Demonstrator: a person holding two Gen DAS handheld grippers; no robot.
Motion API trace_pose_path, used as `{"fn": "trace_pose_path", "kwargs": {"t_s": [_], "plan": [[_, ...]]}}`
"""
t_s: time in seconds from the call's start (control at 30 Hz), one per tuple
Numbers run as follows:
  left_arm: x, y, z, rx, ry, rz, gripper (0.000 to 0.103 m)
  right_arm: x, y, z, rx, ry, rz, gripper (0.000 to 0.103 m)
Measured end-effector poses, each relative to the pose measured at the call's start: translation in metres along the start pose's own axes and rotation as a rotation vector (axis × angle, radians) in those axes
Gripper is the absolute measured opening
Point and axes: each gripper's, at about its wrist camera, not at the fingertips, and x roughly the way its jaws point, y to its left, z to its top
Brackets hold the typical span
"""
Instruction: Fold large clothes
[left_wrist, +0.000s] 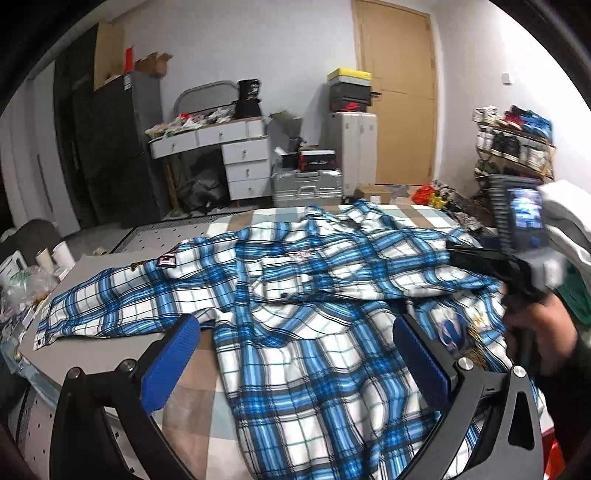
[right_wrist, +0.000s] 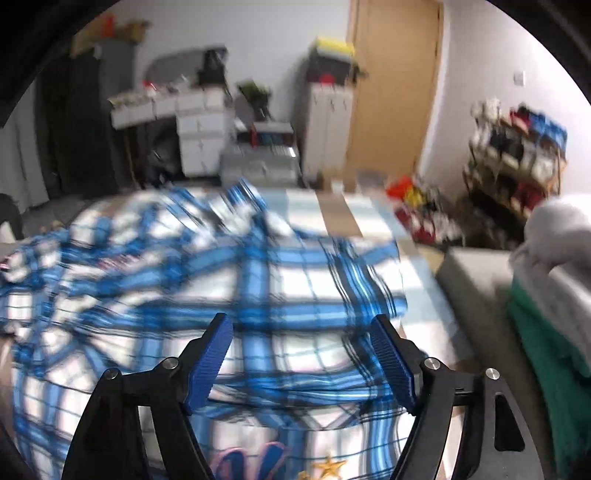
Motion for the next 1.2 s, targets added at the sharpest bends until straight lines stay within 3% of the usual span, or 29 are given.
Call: {"fn": "trace_pose_path", "kwargs": {"t_s": [0.13, 0.3, 0.43, 0.6, 0.77, 0.93, 1.0, 1.1, 1.2], "plan": [[0.018, 0.019, 0.010, -0.070, 0.073, 0.026, 0.102, -0.021, 0.011, 0.009, 0.035, -0.048, 0.071, 0.084], [0.024, 0.035, 0.014, -0.109, 0.115, 0.077, 0.102, -0.018, 0.031, 0.019, -0.004, -0.066, 0.073, 0.087], [0.021, 0.033, 0.008, -0.103, 0.110, 0.099, 0.102, 0.012, 0.046, 0.020, -0.017, 0.009, 0.061, 0.086], [0.023, 0.038, 0.007, -0.132, 0.128, 0.091, 0.102, 0.038, 0.069, 0.017, -0.064, 0.023, 0.078, 0.086], [0.023, 0.042, 0.007, -0.125, 0.126, 0.105, 0.102, 0.098, 0.083, -0.001, -0.052, 0.211, 0.129, 0.082], [0.023, 0.046, 0.008, -0.112, 0.110, 0.126, 0.102, 0.111, 0.096, -0.015, -0.096, 0.263, 0.126, 0.081], [0.025, 0.048, 0.009, -0.117, 0.109, 0.128, 0.102, 0.099, 0.097, -0.012, -0.090, 0.228, 0.103, 0.081], [0.028, 0.053, 0.011, -0.125, 0.117, 0.137, 0.102, 0.052, 0.100, -0.001, -0.107, 0.074, 0.111, 0.083], [0.026, 0.059, 0.013, -0.144, 0.112, 0.136, 0.102, 0.014, 0.104, 0.006, -0.120, -0.014, 0.128, 0.083]]}}
